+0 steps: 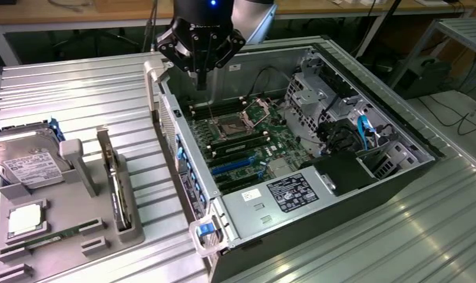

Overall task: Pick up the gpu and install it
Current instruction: 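Reach for the gpu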

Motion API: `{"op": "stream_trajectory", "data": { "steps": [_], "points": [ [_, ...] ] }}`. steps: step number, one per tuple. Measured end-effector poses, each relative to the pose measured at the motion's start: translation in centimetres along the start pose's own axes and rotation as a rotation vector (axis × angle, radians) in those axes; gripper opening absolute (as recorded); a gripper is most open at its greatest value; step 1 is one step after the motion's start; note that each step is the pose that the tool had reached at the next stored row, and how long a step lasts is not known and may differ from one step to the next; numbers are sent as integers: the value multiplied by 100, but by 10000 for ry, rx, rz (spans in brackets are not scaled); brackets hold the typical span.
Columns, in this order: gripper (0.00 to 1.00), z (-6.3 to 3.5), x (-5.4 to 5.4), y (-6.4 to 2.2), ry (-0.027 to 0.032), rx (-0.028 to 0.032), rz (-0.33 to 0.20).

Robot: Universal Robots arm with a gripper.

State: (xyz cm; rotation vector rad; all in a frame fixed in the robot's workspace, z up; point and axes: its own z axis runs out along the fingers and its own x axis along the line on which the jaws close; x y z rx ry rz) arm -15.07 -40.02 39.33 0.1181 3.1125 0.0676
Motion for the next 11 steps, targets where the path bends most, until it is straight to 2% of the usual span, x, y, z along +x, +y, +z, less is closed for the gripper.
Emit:
{"op": "stream_trajectory", "data": {
  "steps": [11],
  "points": [
    [11, -5, 101, -44, 5, -2, -91]
  ]
}}
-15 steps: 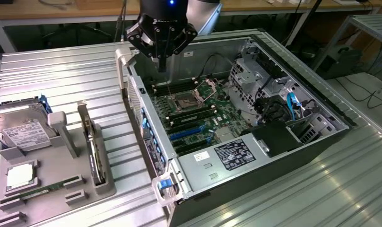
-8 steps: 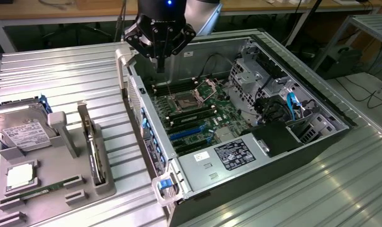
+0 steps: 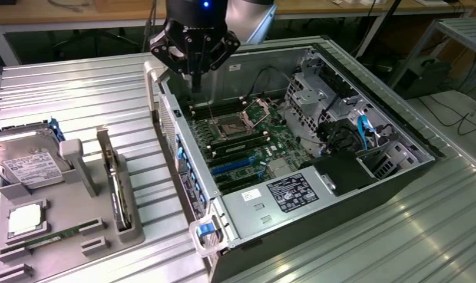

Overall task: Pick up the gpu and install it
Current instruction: 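Reach for the gpu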

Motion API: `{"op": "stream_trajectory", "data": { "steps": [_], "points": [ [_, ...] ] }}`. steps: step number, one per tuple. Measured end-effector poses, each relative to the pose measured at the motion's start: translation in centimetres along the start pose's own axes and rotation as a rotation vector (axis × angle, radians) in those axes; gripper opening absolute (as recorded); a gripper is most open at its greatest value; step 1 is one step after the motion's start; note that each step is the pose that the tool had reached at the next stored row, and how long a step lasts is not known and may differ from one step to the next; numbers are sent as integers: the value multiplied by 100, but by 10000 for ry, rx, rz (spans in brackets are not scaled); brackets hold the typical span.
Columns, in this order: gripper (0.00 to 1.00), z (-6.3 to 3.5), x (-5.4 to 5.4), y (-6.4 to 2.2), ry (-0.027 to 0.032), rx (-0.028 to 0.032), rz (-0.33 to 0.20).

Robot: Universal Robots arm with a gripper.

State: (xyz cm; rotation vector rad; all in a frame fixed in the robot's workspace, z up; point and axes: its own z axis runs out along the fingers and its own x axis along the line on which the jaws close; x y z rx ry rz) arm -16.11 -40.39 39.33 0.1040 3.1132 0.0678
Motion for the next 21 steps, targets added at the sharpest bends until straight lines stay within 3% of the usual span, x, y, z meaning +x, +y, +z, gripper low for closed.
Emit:
{"op": "stream_trajectory", "data": {
  "steps": [21],
  "points": [
    [11, -9, 181, -106, 21, -17, -474]
  ]
}}
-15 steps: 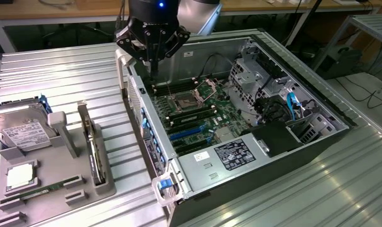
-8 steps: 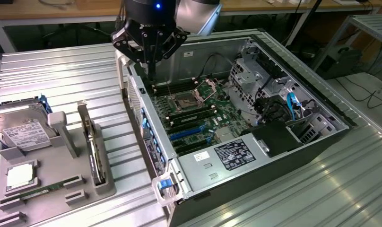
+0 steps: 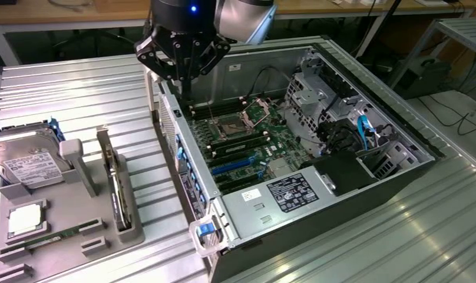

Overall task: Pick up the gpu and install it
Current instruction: 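Reach for the gpu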

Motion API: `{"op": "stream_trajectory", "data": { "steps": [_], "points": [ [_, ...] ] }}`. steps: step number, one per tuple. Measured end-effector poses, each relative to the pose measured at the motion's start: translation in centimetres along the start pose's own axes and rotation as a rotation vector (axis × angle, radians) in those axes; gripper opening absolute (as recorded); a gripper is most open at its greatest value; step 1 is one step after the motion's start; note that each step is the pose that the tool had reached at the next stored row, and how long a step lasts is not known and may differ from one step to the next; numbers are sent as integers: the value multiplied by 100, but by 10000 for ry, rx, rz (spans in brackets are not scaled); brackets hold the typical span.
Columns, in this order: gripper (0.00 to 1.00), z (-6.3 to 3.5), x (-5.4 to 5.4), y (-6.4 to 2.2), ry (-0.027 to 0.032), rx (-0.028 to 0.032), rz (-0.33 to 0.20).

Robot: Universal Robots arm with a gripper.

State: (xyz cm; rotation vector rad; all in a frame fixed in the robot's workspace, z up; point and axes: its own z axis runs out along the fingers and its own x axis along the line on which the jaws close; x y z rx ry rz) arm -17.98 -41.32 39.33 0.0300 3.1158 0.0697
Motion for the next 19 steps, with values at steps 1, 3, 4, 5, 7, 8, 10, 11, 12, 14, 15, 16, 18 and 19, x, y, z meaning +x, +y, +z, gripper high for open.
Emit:
{"op": "stream_trajectory", "data": {
  "steps": [1, 3, 4, 5, 7, 8, 10, 11, 12, 14, 15, 16, 18, 19],
  "points": [
    [11, 0, 7, -4, 1, -1, -20],
    [11, -1, 18, -12, 2, -2, -55],
    [11, -1, 24, -17, 4, -2, -75],
    [11, -2, 32, -23, 4, -3, -100],
    [11, -3, 49, -35, 7, -4, -147],
    [11, -3, 56, -42, 7, -5, -166],
    [11, -4, 69, -52, 8, -6, -199],
    [11, -4, 75, -57, 9, -6, -216],
    [11, -5, 80, -63, 10, -6, -233],
    [11, -6, 90, -73, 12, -6, -264],
    [11, -6, 97, -80, 13, -7, -282],
    [11, -6, 102, -84, 13, -8, -297],
    [11, -7, 114, -95, 15, -8, -332],
    [11, -7, 123, -102, 16, -9, -363]
  ]
}}
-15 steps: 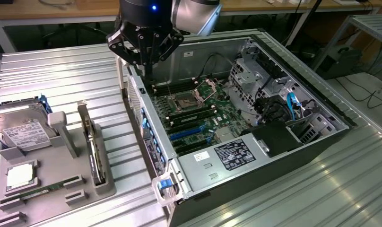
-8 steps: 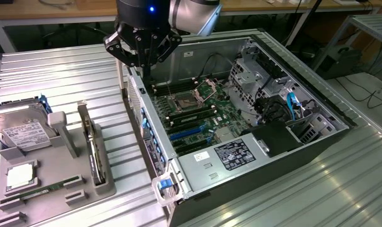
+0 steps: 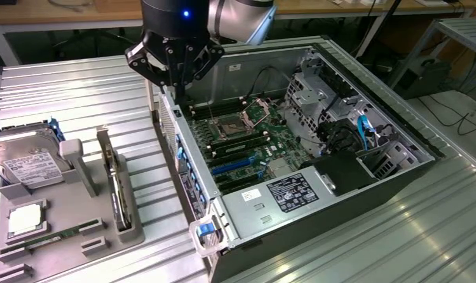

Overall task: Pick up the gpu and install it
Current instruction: 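Reach for the gpu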

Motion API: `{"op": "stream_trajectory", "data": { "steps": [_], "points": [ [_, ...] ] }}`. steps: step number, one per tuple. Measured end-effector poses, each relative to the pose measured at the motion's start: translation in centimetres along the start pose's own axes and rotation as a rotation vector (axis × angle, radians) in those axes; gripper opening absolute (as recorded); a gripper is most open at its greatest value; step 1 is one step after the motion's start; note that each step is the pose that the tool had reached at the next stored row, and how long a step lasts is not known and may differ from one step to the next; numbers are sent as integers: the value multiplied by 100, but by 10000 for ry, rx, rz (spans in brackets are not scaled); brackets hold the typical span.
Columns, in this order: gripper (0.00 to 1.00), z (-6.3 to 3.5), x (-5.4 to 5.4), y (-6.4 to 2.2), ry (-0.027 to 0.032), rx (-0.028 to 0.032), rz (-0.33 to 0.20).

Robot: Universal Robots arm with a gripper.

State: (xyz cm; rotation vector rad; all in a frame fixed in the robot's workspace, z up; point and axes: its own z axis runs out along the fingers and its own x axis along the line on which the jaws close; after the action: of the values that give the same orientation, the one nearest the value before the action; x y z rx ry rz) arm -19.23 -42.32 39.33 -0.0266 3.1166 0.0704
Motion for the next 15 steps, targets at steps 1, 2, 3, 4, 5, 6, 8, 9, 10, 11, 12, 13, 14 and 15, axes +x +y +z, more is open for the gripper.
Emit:
{"op": "stream_trajectory", "data": {
  "steps": [1, 2, 3, 4, 5, 6, 8, 9, 10, 11, 12, 13, 14, 15],
  "points": [
    [11, 0, 5, -4, 1, 0, -18],
    [11, -1, 10, -8, 1, -1, -32],
    [11, -1, 15, -14, 2, -1, -47],
    [11, -1, 21, -19, 3, -2, -60],
    [11, -2, 26, -24, 4, -2, -74],
    [11, -2, 32, -28, 4, -2, -85],
    [11, -3, 44, -36, 5, -3, -110],
    [11, -3, 51, -41, 5, -3, -125],
    [11, -3, 59, -45, 5, -4, -134],
    [11, -4, 67, -49, 7, -3, -147],
    [11, -5, 73, -53, 8, -3, -157],
    [11, -5, 82, -58, 9, -4, -167],
    [11, -5, 92, -64, 8, -5, -179],
    [11, -6, 101, -69, 9, -5, -191]
  ]
}}
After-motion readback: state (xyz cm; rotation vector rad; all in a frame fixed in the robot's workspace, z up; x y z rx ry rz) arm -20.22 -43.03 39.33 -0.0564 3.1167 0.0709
